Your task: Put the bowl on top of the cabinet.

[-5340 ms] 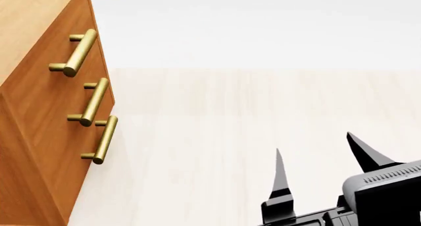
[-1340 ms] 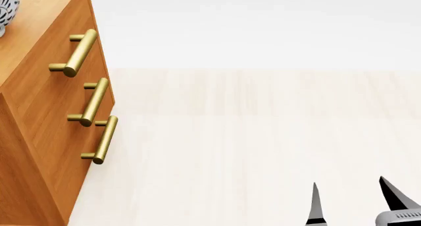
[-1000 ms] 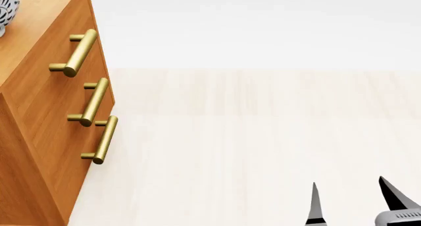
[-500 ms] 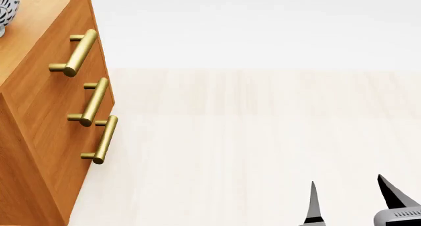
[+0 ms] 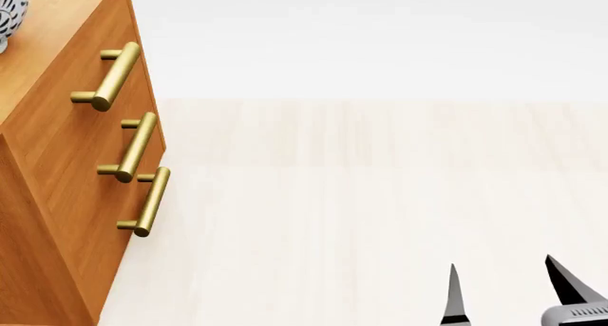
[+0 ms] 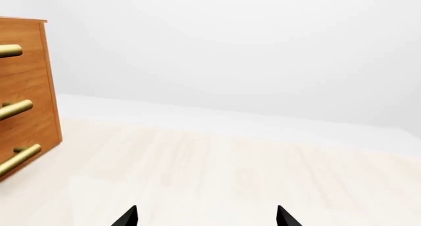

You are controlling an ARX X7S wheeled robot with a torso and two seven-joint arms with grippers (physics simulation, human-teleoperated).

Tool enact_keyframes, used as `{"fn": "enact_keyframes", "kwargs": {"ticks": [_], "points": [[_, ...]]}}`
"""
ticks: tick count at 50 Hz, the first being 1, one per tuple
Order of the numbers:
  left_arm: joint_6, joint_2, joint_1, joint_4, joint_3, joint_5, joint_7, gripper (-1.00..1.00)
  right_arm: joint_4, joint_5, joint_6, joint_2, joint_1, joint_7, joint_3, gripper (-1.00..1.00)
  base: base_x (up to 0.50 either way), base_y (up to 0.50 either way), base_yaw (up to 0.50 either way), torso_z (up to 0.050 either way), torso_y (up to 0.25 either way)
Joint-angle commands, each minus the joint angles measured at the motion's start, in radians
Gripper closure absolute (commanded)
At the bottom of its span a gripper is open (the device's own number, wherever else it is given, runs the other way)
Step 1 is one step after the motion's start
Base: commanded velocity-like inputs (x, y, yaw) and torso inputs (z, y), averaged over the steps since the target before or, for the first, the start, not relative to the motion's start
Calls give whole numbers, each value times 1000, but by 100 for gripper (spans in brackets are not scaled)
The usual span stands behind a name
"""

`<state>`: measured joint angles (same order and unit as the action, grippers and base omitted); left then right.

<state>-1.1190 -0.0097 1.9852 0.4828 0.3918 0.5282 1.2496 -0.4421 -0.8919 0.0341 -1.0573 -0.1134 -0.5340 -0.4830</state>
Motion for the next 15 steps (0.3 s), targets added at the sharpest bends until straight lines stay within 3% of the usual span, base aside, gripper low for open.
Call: {"fn": "enact_keyframes", "kwargs": {"ticks": [1, 15], "points": [[-40, 0, -29, -88, -119, 147, 43, -100, 5, 1, 12, 0, 10, 2, 4, -100, 0, 0, 0, 0, 0], [-73, -2, -53, -196, -231, 277, 90, -100, -5, 3, 2, -3, 8, -5, 5, -100, 0, 0, 0, 0, 0]]}}
